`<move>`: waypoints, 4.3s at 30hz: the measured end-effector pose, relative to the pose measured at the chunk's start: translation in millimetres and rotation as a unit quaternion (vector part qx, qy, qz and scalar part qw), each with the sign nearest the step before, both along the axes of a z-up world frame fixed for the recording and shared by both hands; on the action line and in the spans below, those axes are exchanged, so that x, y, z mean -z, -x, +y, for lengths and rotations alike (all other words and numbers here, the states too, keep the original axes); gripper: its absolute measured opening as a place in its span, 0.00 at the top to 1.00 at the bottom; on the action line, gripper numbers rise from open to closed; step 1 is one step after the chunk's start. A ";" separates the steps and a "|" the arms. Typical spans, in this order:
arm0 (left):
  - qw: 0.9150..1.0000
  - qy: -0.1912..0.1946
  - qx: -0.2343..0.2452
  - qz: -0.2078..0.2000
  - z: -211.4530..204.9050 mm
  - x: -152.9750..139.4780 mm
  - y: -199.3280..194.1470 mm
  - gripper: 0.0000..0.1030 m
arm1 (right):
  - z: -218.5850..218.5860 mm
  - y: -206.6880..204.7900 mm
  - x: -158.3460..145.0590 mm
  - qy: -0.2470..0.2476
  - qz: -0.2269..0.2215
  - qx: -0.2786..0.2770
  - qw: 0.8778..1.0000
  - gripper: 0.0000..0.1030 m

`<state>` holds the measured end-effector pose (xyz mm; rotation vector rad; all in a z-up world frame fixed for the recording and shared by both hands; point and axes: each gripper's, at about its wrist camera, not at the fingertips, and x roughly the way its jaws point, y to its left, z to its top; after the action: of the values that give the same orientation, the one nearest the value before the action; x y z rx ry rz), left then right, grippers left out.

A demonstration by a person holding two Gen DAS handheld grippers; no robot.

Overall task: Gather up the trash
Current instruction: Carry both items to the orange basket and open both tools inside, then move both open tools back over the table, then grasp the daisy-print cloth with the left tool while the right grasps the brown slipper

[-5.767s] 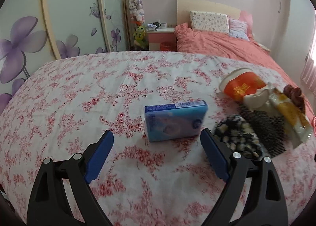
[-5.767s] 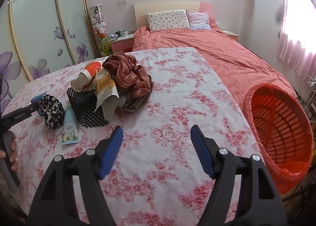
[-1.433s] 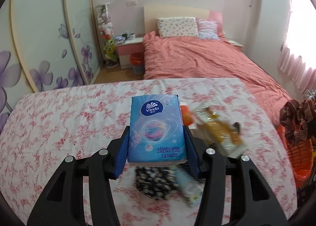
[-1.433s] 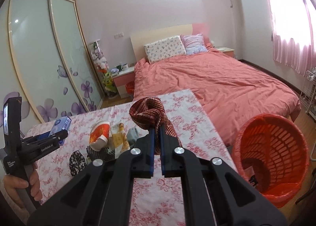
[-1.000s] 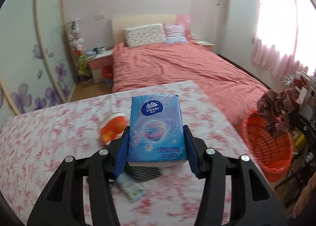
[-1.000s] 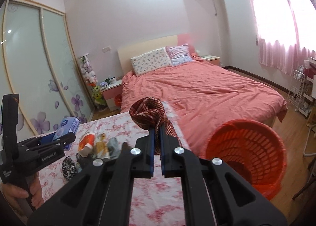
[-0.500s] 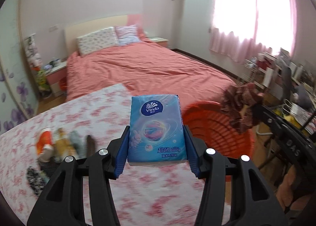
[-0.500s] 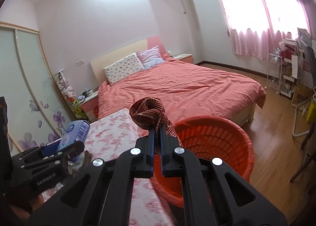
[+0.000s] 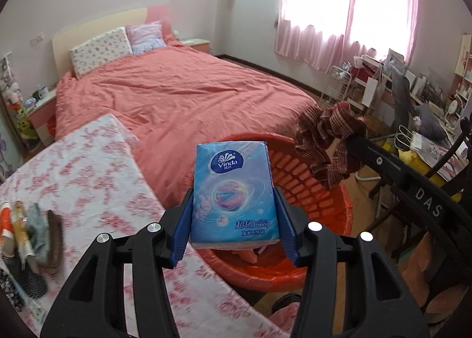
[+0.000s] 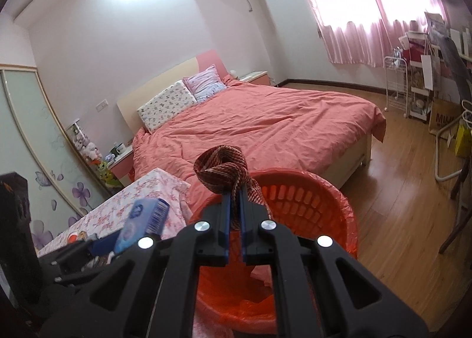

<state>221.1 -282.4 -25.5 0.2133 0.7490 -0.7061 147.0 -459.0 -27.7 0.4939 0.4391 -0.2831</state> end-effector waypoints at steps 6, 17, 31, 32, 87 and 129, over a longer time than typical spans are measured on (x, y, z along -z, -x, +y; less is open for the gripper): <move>1.000 -0.025 0.006 0.016 -20.6 24.8 -4.4 0.36 | -23.3 -15.6 27.9 -0.028 0.016 0.006 0.999 0.76; 0.995 -0.081 -0.059 -0.009 20.3 35.5 -3.5 0.23 | -0.4 -23.0 51.1 0.036 0.068 0.028 0.997 0.42; 0.967 -0.090 -0.234 -0.041 193.9 20.5 3.8 0.21 | 105.6 -44.1 41.7 0.090 0.095 -0.063 0.989 0.32; 0.963 -0.088 -0.250 -0.041 208.3 20.0 3.3 0.21 | 114.3 -46.5 42.2 0.092 0.096 -0.071 0.989 0.32; 0.909 -0.016 -0.412 0.054 403.7 64.4 -39.4 0.57 | 293.9 -141.5 80.1 0.114 0.193 -0.202 0.953 0.71; 0.938 0.000 -0.348 -0.006 370.1 13.1 -24.4 0.79 | 286.7 -106.6 23.4 0.121 0.115 -0.210 0.963 0.69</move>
<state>245.5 87.7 -38.6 -0.0546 0.7492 -0.0298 253.6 -172.2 -51.0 0.1197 0.7122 0.0197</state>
